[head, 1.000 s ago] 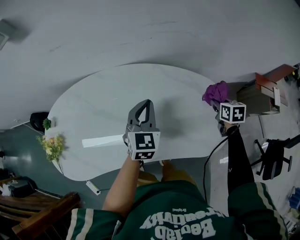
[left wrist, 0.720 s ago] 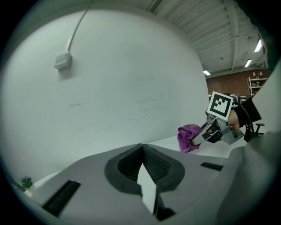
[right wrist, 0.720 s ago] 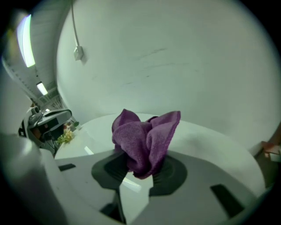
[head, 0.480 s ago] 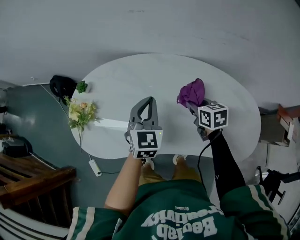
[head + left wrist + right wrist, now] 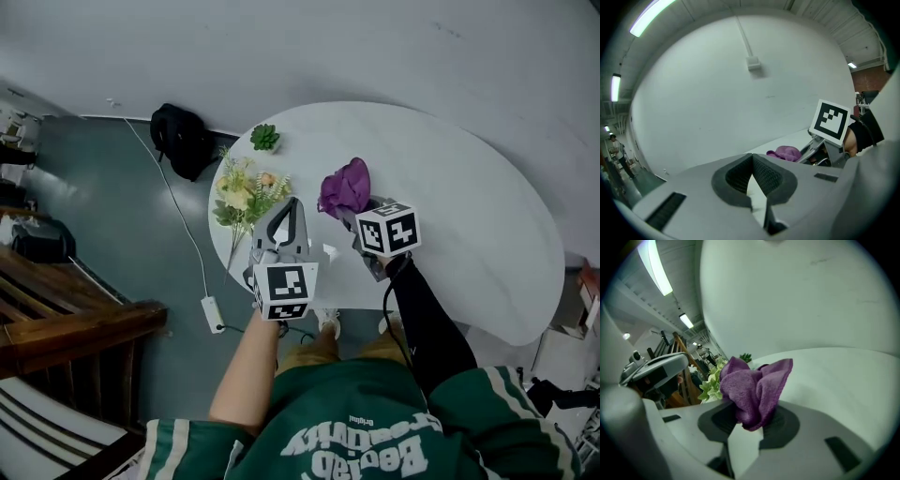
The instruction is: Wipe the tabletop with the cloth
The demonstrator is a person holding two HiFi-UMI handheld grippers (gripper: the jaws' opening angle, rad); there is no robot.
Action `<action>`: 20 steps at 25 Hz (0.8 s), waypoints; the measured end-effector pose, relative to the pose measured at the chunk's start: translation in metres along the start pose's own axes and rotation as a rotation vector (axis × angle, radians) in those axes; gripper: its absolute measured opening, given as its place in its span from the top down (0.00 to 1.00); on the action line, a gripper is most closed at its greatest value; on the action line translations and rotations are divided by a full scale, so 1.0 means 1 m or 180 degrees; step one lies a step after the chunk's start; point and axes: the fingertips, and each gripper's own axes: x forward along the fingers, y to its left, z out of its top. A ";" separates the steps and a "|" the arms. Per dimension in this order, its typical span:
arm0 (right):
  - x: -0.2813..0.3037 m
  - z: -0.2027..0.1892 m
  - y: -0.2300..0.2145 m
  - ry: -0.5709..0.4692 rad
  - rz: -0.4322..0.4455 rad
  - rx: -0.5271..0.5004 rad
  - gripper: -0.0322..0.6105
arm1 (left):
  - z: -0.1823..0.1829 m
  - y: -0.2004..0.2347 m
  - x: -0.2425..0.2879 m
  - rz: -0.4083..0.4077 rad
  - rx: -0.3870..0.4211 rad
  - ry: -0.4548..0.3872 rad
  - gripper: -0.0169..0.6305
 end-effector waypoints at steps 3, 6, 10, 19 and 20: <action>0.048 -0.007 0.035 0.0190 0.0085 -0.0043 0.76 | -0.017 0.039 -0.010 0.0077 -0.0027 0.0017 0.97; 0.085 -0.028 0.052 0.0536 0.0109 -0.0014 0.76 | -0.033 0.063 -0.016 0.0125 -0.0110 0.0049 0.97; 0.097 -0.055 0.052 0.0736 0.0071 0.0214 0.76 | -0.044 0.071 -0.023 0.0118 -0.0192 0.0050 0.97; 0.061 -0.061 0.010 0.0705 -0.0247 0.0225 0.76 | -0.042 0.031 -0.008 -0.0114 -0.0219 0.0034 0.97; 0.054 -0.063 0.003 0.0693 -0.0269 0.0237 0.76 | -0.038 0.023 -0.005 -0.0134 -0.0209 0.0025 0.97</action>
